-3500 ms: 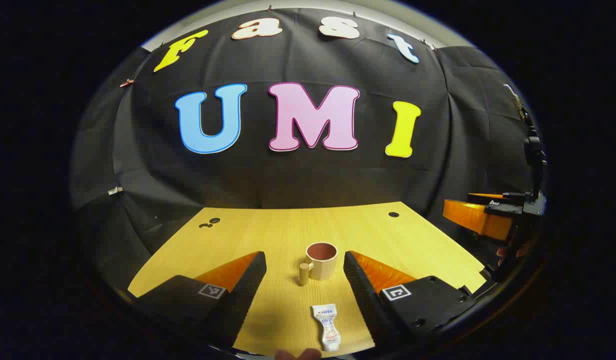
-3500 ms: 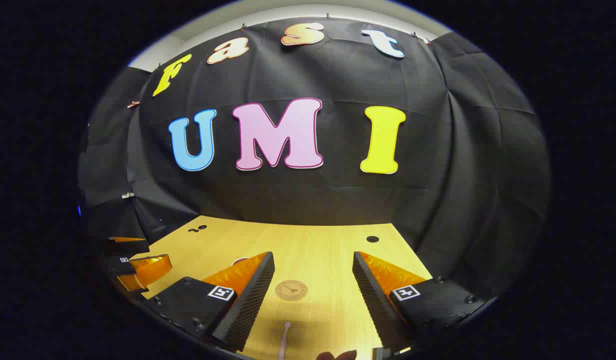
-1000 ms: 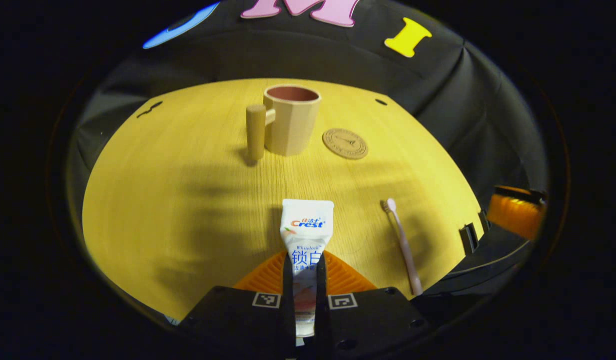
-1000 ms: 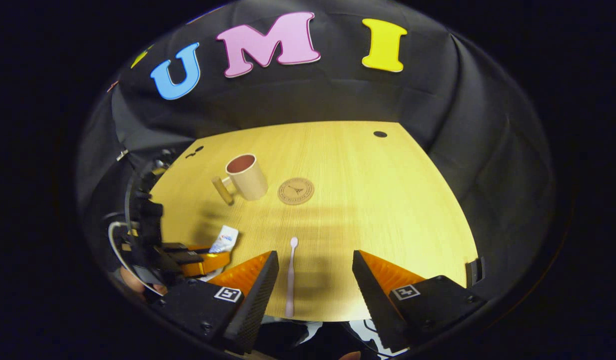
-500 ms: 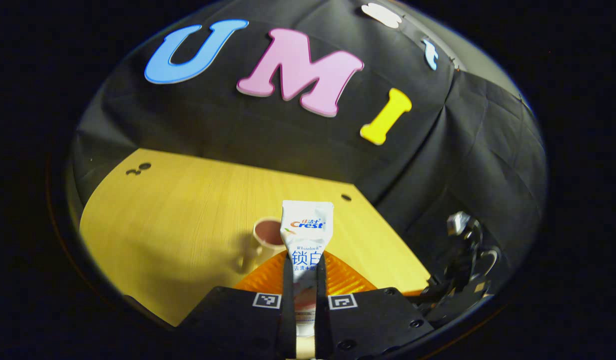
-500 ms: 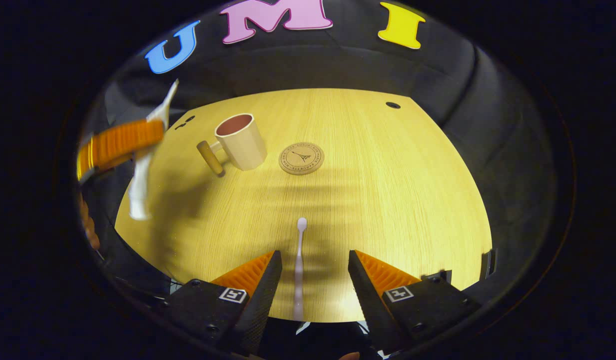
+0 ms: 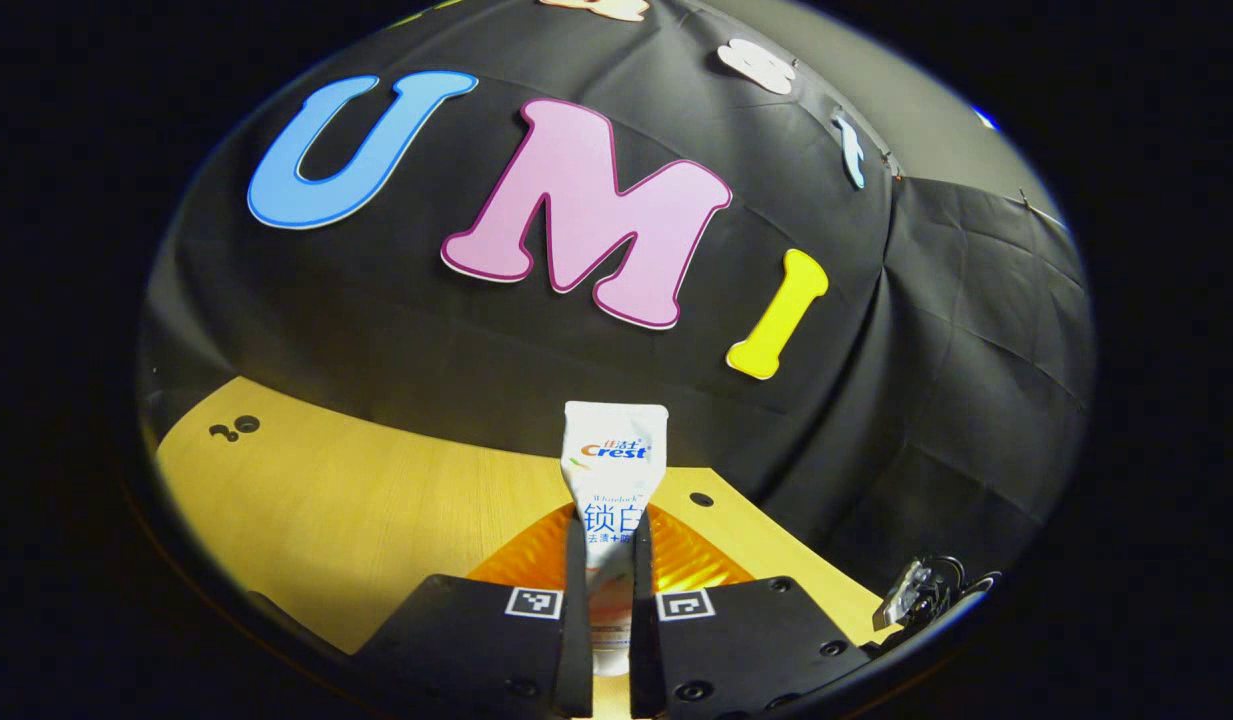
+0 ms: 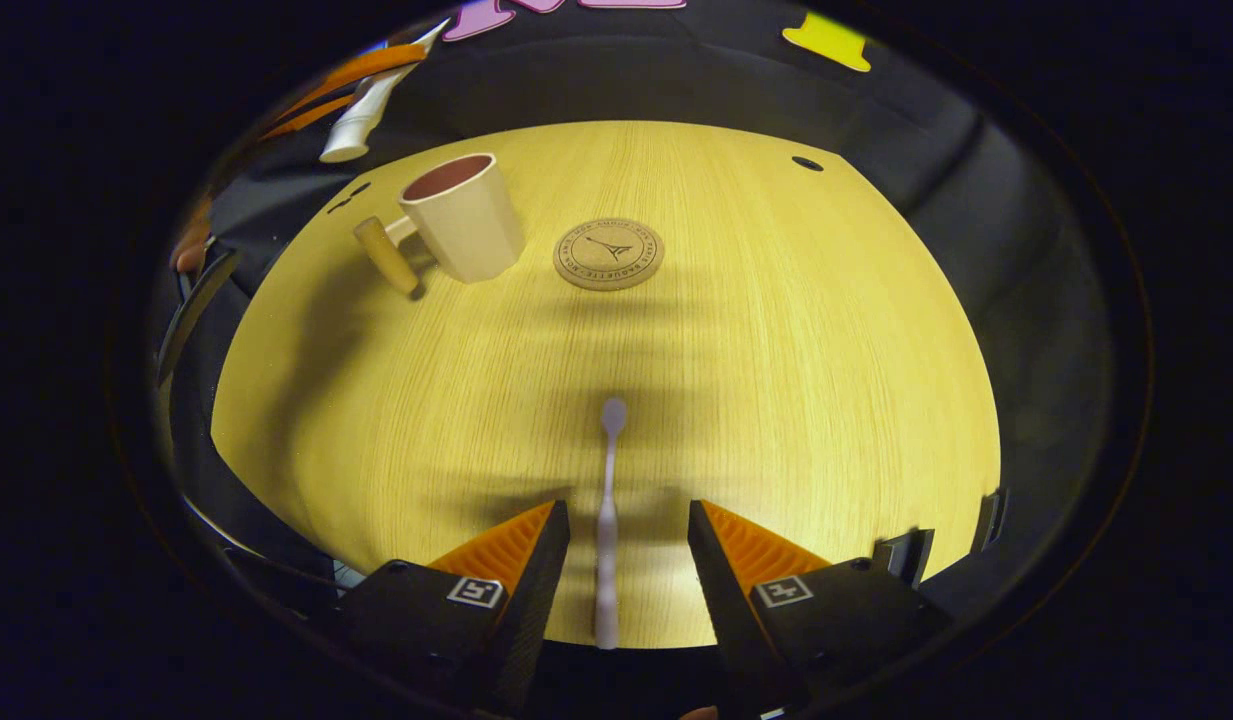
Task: Put the toothbrush and toothpaste on the desktop into the cup, then pick up the cup and place it on the coaster on the desktop.
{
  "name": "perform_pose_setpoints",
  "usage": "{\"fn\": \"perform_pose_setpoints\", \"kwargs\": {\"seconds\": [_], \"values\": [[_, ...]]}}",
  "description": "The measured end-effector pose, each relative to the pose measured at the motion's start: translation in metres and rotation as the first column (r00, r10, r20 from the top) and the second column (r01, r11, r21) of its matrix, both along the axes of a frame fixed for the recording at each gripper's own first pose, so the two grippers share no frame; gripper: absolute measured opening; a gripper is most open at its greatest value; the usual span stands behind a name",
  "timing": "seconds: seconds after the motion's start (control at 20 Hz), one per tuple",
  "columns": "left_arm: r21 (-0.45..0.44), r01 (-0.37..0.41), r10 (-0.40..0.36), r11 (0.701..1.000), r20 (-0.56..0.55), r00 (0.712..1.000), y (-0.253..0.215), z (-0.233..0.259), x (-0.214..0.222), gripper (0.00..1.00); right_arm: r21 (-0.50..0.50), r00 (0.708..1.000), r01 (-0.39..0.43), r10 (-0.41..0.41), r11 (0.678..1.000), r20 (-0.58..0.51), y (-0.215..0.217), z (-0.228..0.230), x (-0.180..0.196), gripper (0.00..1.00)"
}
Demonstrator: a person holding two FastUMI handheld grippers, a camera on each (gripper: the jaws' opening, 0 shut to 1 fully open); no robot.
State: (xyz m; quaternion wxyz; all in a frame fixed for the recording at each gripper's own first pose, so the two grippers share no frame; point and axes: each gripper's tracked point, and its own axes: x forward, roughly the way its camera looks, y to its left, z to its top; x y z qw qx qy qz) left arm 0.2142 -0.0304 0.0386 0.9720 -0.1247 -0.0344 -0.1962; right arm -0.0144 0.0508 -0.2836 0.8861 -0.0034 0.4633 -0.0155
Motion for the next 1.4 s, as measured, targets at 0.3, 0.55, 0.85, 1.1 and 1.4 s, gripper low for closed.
{"fn": "perform_pose_setpoints", "kwargs": {"seconds": [0.3, 0.55, 0.85, 1.1, 1.4], "values": [[-0.006, -0.016, 0.016, 1.0, -0.016, 1.0, -0.002, -0.021, 0.038, 0.2, -0.018, 0.997, 0.031, -0.032, 0.999, -0.065, -0.002, -0.017, 0.008, 0.62], [0.039, -0.035, 0.036, 0.999, -0.047, 0.998, -0.005, -0.043, 0.048, 0.19, 0.017, 0.992, 0.061, -0.058, 0.998, -0.114, 0.0, -0.022, 0.008, 0.54], [0.06, -0.06, 0.065, 0.996, -0.096, 0.993, -0.006, -0.066, 0.042, 0.24, 0.01, 0.99, 0.025, -0.023, 1.0, -0.137, 0.003, -0.024, 0.003, 0.22], [0.1, -0.065, 0.082, 0.993, -0.176, 0.981, -0.009, -0.091, 0.035, 0.29, 0.008, 0.984, -0.061, 0.062, 0.998, -0.165, 0.009, -0.024, -0.007, 0.12], [0.142, -0.043, 0.076, 0.989, -0.239, 0.968, -0.009, -0.116, 0.024, 0.4, 0.147, 0.995, 0.038, -0.023, 0.988, -0.098, 0.006, -0.021, -0.003, 0.08]]}}
